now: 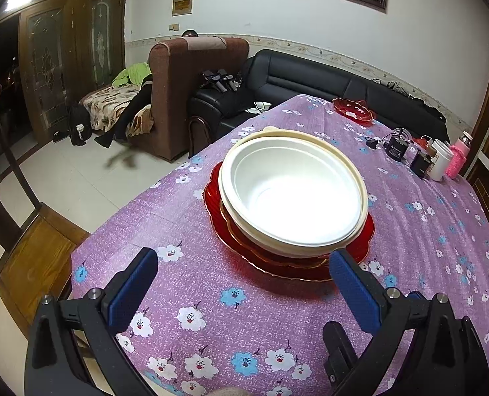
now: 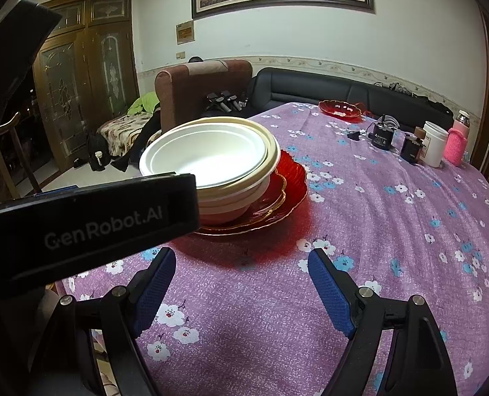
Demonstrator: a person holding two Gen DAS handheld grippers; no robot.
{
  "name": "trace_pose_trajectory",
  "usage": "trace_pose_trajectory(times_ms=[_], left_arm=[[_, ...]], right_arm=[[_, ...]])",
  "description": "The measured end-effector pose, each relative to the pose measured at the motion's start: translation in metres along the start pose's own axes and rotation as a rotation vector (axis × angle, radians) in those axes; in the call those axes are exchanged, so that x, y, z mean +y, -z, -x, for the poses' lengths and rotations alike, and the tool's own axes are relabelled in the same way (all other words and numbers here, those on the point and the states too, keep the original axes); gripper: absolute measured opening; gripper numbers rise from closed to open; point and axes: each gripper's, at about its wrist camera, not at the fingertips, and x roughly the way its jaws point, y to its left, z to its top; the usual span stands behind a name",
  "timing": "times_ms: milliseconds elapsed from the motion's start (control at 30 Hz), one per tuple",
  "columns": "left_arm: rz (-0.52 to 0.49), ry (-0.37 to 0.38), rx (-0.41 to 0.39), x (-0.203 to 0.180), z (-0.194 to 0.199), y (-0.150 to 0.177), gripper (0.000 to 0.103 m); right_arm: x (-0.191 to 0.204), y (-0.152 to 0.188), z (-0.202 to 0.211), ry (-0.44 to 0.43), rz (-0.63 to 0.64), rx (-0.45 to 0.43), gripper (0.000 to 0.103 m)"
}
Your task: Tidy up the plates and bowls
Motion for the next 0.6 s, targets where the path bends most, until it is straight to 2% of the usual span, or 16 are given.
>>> trace_pose_trajectory(times_ms=[600], left_arm=[[0.006,0.004,0.025,0.002,-0.011,-0.001,0.103]], right_arm=[[0.000,-0.002,-0.007,0.021,-0.002,0.024,0.086]])
